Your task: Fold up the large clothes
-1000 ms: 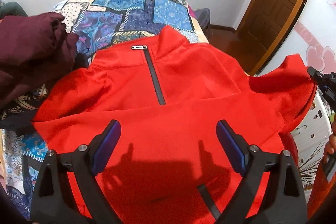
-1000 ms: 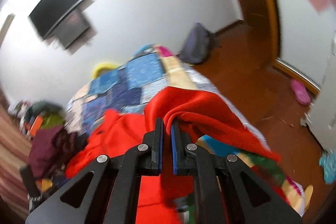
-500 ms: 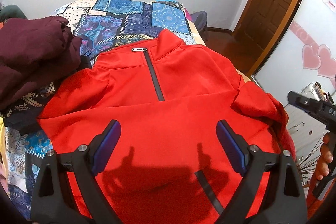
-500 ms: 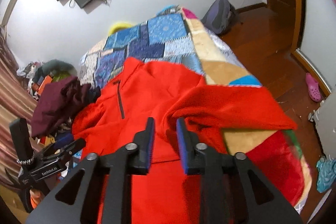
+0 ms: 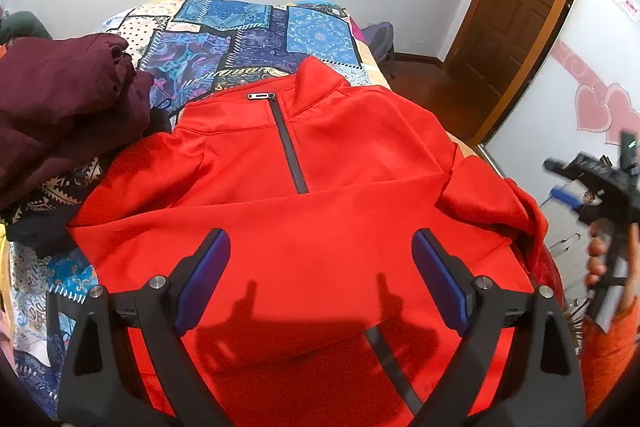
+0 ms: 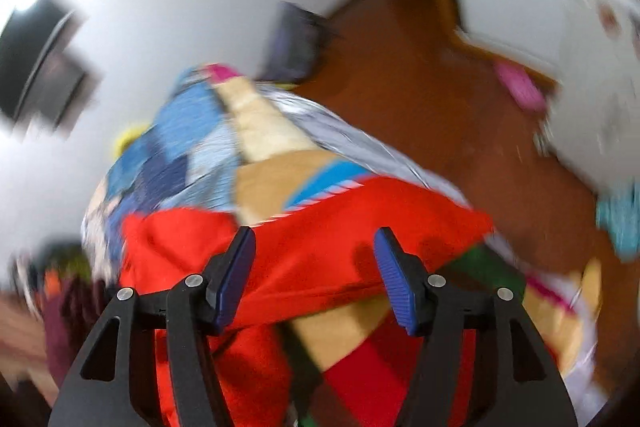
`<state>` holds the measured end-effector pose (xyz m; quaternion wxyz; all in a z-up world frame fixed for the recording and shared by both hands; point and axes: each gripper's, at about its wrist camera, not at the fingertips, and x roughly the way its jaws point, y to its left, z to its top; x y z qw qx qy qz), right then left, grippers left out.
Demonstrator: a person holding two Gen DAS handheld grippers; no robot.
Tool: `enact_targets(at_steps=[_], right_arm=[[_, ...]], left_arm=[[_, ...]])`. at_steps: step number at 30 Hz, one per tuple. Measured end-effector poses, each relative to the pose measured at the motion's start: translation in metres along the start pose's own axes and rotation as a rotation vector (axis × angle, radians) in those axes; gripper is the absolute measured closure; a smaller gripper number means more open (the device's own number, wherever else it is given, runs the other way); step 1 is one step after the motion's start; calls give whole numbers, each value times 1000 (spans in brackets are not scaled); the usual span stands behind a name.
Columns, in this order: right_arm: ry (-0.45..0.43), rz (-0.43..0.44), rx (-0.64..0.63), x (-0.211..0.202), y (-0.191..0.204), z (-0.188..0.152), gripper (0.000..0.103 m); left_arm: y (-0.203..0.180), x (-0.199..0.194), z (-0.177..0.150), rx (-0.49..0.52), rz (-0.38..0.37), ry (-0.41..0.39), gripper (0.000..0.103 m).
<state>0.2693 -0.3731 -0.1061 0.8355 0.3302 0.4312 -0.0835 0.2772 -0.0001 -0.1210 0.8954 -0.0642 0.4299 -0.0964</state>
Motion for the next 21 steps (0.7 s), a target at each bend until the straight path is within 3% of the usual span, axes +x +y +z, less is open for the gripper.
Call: enact_targets(at_steps=[4, 15, 21], right_arm=[[118, 7, 212, 30, -44, -9, 45], [93, 50, 263, 14, -56, -30, 45], [124, 2, 244, 43, -52, -7, 43]], left_arm=[[3, 0, -1, -17, -9, -1, 11], [8, 10, -6, -56, -27, 27, 11], [5, 10, -5, -39, -11, 30, 11]])
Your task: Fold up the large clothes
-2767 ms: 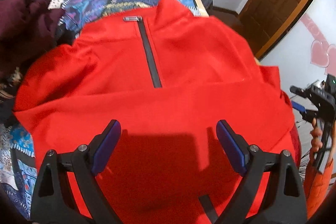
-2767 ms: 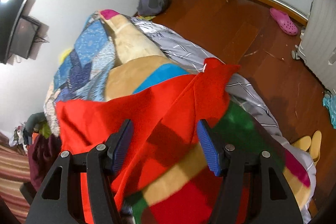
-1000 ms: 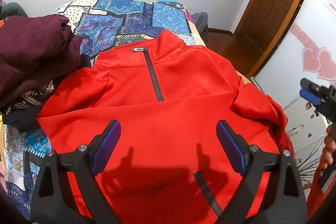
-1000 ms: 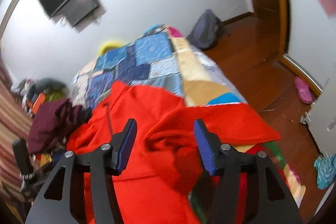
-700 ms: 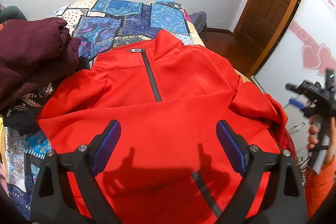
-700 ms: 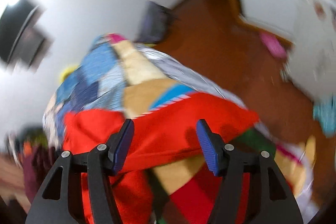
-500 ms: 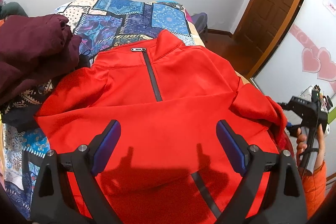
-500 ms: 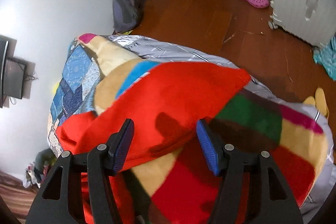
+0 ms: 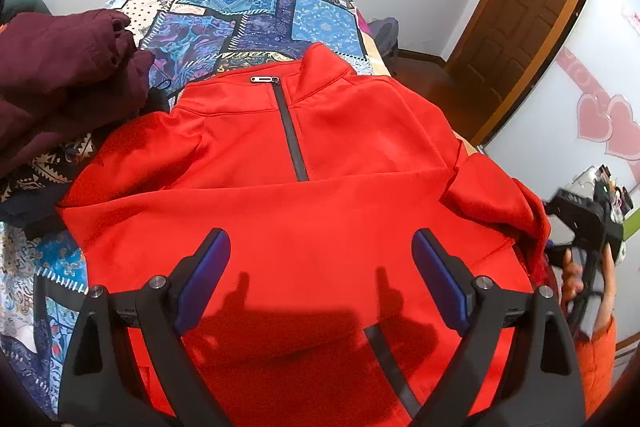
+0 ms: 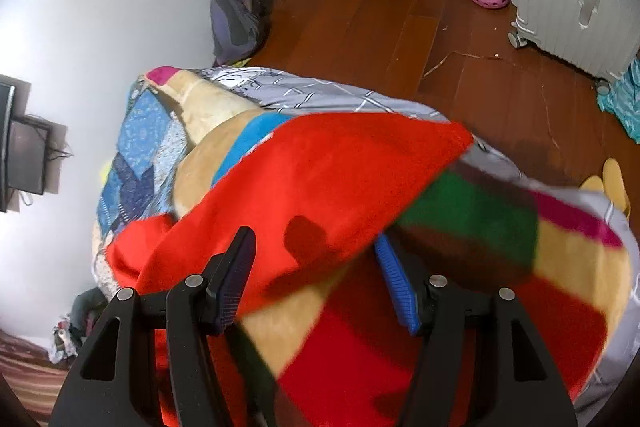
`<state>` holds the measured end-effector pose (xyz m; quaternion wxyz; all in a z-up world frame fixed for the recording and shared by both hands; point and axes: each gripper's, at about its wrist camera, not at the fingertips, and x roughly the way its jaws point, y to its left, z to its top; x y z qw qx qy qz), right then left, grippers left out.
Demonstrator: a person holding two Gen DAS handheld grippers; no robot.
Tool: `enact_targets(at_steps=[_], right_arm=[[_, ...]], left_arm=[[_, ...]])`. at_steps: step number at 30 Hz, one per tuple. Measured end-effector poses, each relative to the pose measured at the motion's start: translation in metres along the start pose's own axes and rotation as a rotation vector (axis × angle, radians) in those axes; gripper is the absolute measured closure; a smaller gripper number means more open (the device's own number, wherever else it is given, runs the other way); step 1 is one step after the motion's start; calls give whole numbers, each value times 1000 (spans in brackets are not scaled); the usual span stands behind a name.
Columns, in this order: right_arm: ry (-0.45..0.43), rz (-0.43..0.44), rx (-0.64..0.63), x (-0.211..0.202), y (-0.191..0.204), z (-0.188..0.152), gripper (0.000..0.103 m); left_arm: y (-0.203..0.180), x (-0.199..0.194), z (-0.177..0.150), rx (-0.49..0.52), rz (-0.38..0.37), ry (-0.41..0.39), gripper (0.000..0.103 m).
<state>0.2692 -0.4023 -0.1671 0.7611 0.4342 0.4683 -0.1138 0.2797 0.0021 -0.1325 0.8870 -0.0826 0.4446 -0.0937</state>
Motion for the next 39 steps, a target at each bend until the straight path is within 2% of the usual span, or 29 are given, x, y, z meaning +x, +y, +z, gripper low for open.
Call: enact_targets(at_steps=[2, 4, 7, 11, 14, 20, 23, 27, 29, 33, 35, 39], right_arm=[[-14, -20, -12, 3, 5, 7, 50], [-60, -44, -39, 4, 15, 13, 82], [-113, -11, -113, -8, 38, 15, 96], [-185, 54, -270, -43, 80, 5, 97], [-228, 139, -418, -79, 126, -15, 98], [-244, 318, -644, -132, 205, -66, 98], [-199, 405, -757, -145, 245, -106, 98], [-114, 474, -864, -135, 280, -161, 98], [-27, 492, -914, -122, 294, -195, 98], [108, 456, -1011, -81, 303, -249, 98], [214, 414, -1058, -51, 300, -282, 98], [350, 326, -1106, -12, 282, -311, 98]], left_arm=[[-1, -4, 0, 16, 15, -9, 11], [-1, -9, -1, 25, 28, -19, 11], [3, -19, 0, 29, 45, -40, 11], [12, -33, 1, 36, 79, -70, 11], [21, -44, 3, 31, 92, -93, 11], [47, -75, 4, 13, 99, -149, 11], [68, -90, 4, -15, 84, -170, 11], [109, -113, -1, -79, 58, -168, 11], [130, -123, -5, -116, 52, -160, 11], [168, -142, -23, -165, 85, -133, 11], [183, -148, -33, -180, 99, -118, 11], [200, -147, -47, -207, 120, -81, 11]])
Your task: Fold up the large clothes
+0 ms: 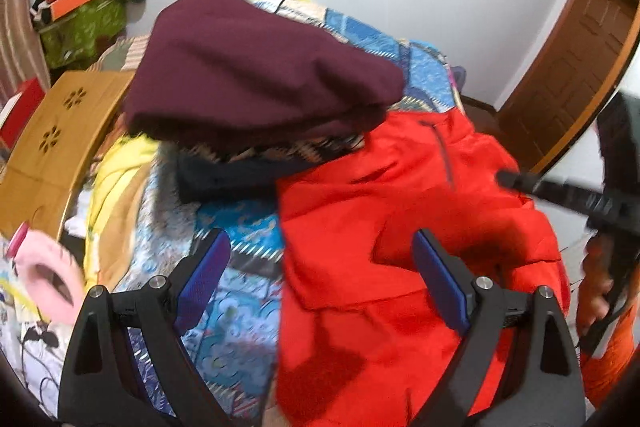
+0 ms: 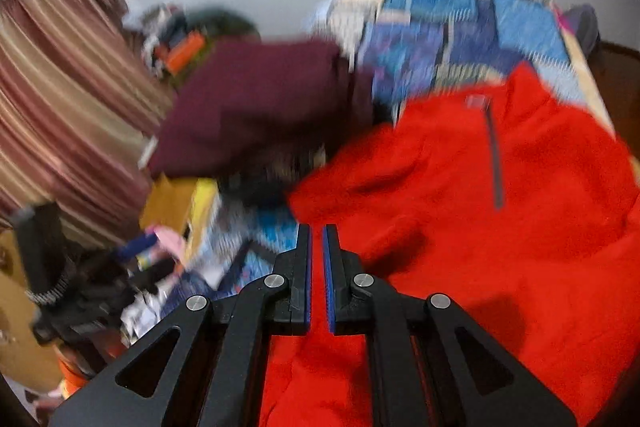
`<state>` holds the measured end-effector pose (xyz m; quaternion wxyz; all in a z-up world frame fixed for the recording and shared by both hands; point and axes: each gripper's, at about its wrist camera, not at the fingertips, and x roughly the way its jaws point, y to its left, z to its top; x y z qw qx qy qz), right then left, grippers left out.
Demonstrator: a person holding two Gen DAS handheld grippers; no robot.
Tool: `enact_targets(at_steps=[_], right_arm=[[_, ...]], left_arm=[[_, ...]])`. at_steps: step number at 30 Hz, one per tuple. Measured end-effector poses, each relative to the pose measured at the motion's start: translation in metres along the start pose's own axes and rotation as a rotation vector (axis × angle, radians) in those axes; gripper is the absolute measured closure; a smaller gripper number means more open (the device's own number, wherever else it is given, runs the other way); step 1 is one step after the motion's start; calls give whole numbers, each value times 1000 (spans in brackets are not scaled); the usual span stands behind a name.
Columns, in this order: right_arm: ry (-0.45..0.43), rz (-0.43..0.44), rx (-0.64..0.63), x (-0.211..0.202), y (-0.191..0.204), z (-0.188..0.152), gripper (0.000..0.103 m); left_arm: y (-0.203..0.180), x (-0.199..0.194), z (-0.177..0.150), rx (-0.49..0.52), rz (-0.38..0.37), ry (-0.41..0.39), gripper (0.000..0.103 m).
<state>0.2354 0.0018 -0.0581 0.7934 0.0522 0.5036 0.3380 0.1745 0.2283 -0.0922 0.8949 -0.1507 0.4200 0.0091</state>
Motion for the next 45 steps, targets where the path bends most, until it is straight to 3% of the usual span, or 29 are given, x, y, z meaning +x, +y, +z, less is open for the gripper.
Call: enact_targets(at_steps=[4, 8, 10, 12, 14, 18, 20, 21, 22, 26, 30, 31, 32, 39, 45], right_arm=[[90, -17, -19, 11, 2, -12, 98], [65, -59, -40, -11, -6, -13, 90], [11, -100, -67, -25, -15, -13, 64], [-51, -159, -87, -40, -25, -14, 49], [-105, -252, -96, -58, -43, -20, 48], [-121, -339, -63, -82, -80, -28, 48], [-128, -390, -26, -95, -103, -35, 48], [-129, -417, 0, -103, -118, -40, 48], [-129, -439, 22, -108, -130, -45, 48], [-134, -512, 110, -129, -167, -61, 48], [-140, -519, 190, -143, -192, -76, 48], [-143, -524, 208, -145, -198, -79, 48], [-146, -526, 217, -148, -200, -81, 48], [-153, -509, 263, -147, -215, -80, 48], [-130, -463, 221, -126, -205, -78, 48]], left_arm=[[4, 11, -6, -15, 7, 35, 11], [-8, 26, -10, -5, -18, 72, 11], [-19, 38, -10, 11, -27, 92, 11], [-33, 52, -10, 27, -39, 120, 11], [-50, 65, -10, 57, -54, 146, 11], [-90, 86, -7, 140, -77, 172, 11], [-111, 98, -5, 187, -74, 173, 17], [-120, 105, -4, 202, -67, 183, 26], [-126, 112, -4, 210, -65, 196, 34], [-152, 154, -8, 260, -27, 280, 49], [-156, 188, -17, 274, 23, 348, 85], [-155, 188, -17, 277, 46, 319, 99], [-154, 186, -16, 282, 64, 290, 100], [-141, 104, 15, 275, 109, -13, 101], [-115, 45, 27, 239, 107, -167, 101]])
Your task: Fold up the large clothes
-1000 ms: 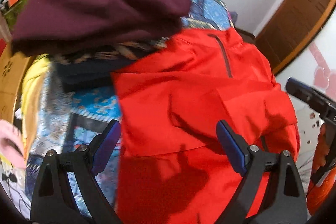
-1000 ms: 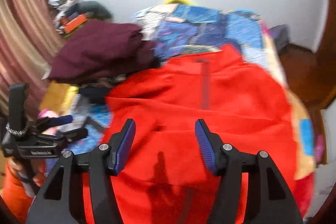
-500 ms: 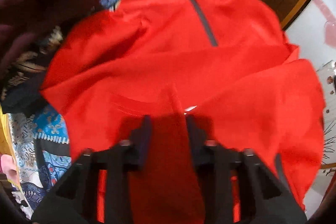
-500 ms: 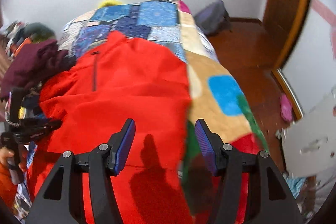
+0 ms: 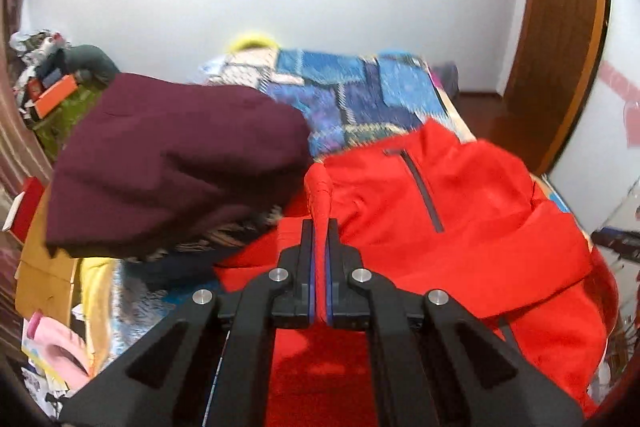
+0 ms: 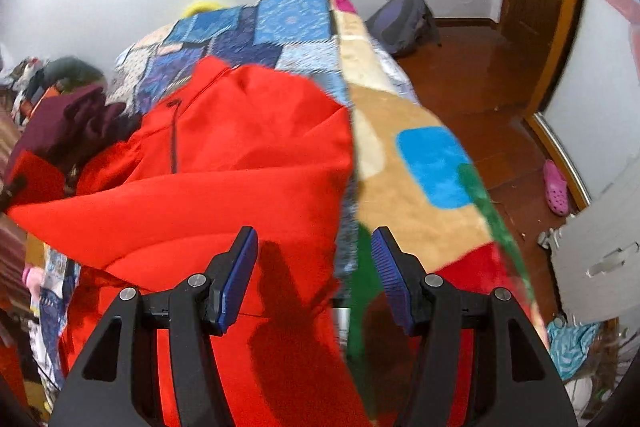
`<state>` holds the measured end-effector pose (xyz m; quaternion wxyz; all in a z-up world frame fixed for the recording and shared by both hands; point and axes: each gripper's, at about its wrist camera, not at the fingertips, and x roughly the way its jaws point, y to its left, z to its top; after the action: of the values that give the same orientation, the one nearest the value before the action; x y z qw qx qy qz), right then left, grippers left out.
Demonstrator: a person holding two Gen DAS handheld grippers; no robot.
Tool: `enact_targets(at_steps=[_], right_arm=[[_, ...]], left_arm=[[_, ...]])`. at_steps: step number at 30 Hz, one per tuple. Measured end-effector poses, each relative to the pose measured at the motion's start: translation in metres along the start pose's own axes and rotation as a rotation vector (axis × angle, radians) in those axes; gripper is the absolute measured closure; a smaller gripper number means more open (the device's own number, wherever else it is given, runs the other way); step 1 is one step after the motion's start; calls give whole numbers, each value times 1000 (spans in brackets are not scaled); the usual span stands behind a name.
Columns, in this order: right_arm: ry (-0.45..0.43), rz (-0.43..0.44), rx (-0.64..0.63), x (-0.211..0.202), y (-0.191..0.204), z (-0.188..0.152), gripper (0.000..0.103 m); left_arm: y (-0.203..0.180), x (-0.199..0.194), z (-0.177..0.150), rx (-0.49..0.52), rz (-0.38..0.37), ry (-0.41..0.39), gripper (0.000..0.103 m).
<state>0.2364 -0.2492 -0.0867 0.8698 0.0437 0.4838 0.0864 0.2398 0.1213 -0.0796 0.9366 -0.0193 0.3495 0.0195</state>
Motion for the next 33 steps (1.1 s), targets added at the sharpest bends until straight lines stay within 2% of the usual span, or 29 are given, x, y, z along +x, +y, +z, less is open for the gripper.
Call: enact_targets(at_steps=[3, 5, 6, 9, 11, 17, 20, 23, 25, 33], right_arm=[[53, 1, -31, 17, 11, -8, 48], [82, -3, -43, 28, 14, -16, 48], [87, -3, -43, 29, 13, -19, 47], [66, -24, -32, 27, 9, -25, 36], [68, -16, -20, 25, 5, -27, 34], [83, -6, 8, 23, -1, -29, 31], [90, -16, 8, 23, 1, -27, 31], [97, -31, -17, 22, 5, -23, 31], [95, -39, -38, 19, 8, -19, 31], [16, -16, -67, 1, 17, 12, 31]], left_arm=[[15, -5, -14, -18, 19, 2, 101], [20, -1, -27, -21, 28, 35, 101], [24, 8, -35, -26, 37, 62, 101], [38, 24, -58, -49, 51, 161, 101], [52, 34, -76, -76, 55, 222, 101], [73, 51, -113, -100, 48, 348, 89], [78, 57, -124, -100, 65, 403, 79], [81, 54, -121, -96, 113, 408, 62], [83, 49, -114, -102, 121, 383, 51], [76, 31, -63, -100, 92, 270, 47]])
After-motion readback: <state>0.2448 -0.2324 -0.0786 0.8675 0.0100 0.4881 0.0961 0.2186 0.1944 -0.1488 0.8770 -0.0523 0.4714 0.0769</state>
